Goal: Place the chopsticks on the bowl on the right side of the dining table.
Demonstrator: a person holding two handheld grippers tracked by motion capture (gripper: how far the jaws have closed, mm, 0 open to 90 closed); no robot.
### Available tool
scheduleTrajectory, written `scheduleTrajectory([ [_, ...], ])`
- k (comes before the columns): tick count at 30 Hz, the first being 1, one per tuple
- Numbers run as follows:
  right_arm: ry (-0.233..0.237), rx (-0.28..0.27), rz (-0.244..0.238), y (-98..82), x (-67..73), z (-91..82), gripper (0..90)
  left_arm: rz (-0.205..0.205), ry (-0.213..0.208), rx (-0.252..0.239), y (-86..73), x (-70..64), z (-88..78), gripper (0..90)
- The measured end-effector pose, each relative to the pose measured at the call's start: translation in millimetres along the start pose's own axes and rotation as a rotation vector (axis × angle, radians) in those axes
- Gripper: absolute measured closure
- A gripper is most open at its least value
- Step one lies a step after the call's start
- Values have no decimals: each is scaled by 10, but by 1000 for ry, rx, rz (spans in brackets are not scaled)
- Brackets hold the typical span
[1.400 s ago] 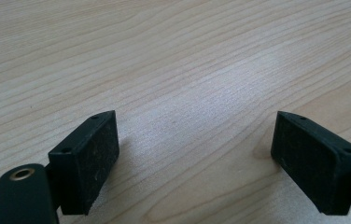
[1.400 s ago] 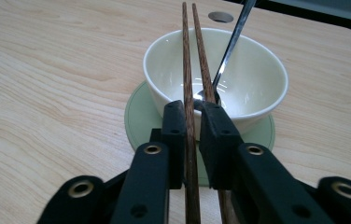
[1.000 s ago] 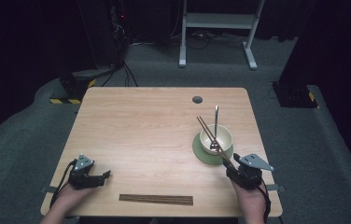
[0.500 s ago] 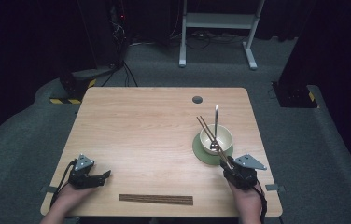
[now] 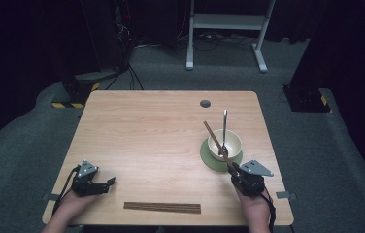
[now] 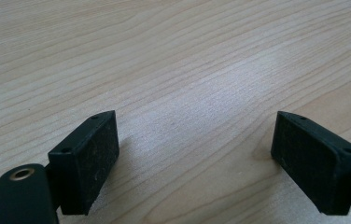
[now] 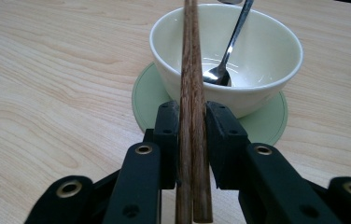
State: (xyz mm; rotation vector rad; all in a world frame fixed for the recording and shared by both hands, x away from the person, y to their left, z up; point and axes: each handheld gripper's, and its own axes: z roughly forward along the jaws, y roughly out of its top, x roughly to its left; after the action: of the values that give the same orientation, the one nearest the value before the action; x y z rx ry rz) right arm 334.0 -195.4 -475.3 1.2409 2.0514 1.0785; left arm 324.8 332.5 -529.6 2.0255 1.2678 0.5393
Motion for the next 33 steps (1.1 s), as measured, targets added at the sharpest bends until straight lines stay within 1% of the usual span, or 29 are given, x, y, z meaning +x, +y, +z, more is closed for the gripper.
scheduleTrajectory([
  [9, 21, 4, 7, -19, 12, -37, 753, 0, -1, 0, 0, 0, 0, 151],
  [11, 22, 2, -3, -14, 25, -42, 751, 0, -1, 0, 0, 0, 0, 151],
  [16, 19, 10, -9, -18, 47, -16, 707, 1, -2, 0, 1, 2, 2, 150],
  [18, 9, 16, -14, -27, 43, -6, 693, 3, -4, 0, 4, 3, 5, 150],
  [21, 4, 16, -12, -33, 34, -6, 690, 6, -4, 0, 9, 5, 8, 150],
  [25, -14, 14, -11, -41, 4, -25, 686, 9, -5, 0, 12, 6, 11, 150],
  [27, -26, 11, -2, -43, -24, -39, 681, 9, -5, 0, 12, 6, 11, 150],
  [33, -37, 7, 13, -47, -64, -48, 675, 7, -9, -1, 8, -2, 9, 152],
])
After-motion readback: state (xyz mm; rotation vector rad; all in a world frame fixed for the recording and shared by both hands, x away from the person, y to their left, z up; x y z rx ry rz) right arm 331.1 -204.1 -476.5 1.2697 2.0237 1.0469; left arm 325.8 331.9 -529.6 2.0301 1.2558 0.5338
